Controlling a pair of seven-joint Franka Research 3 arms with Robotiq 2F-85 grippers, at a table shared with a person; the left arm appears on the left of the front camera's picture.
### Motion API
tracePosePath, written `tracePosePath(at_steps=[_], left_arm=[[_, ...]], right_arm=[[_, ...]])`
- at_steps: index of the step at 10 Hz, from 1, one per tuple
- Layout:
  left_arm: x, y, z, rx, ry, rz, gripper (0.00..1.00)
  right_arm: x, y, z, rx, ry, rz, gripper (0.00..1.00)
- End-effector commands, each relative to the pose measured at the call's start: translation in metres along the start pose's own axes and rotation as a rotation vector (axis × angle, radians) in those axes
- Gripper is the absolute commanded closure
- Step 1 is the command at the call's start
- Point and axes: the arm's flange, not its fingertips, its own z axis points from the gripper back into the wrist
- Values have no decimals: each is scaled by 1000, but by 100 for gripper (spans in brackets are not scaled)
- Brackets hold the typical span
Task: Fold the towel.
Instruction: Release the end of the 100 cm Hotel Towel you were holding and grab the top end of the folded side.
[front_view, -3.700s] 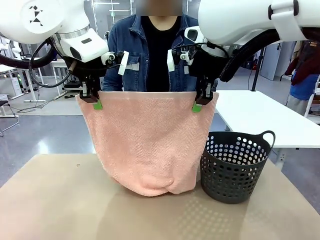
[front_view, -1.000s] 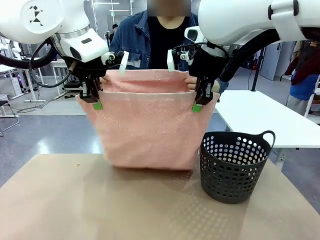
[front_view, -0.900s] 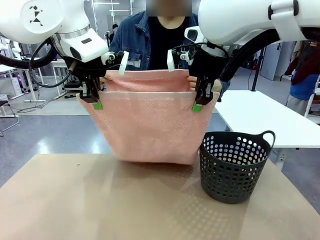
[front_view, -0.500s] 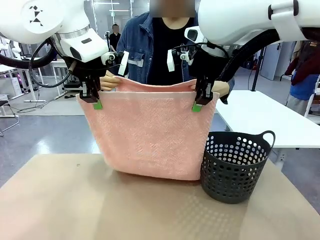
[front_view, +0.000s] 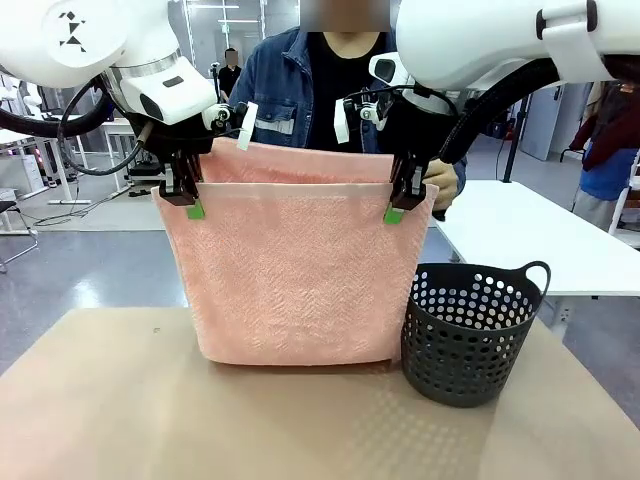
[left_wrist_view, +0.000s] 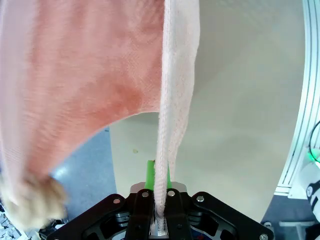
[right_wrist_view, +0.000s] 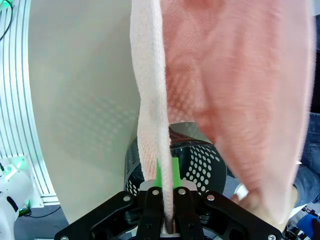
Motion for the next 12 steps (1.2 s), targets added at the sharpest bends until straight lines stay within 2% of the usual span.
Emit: tracePosePath(at_steps=[1,12], left_arm=[[-1,0,0,0,0,-17,100],[-1,0,0,0,0,-17,100]], right_arm=[[-2,-1,0,-1,1,-4,100],[-2,-1,0,-1,1,-4,100]])
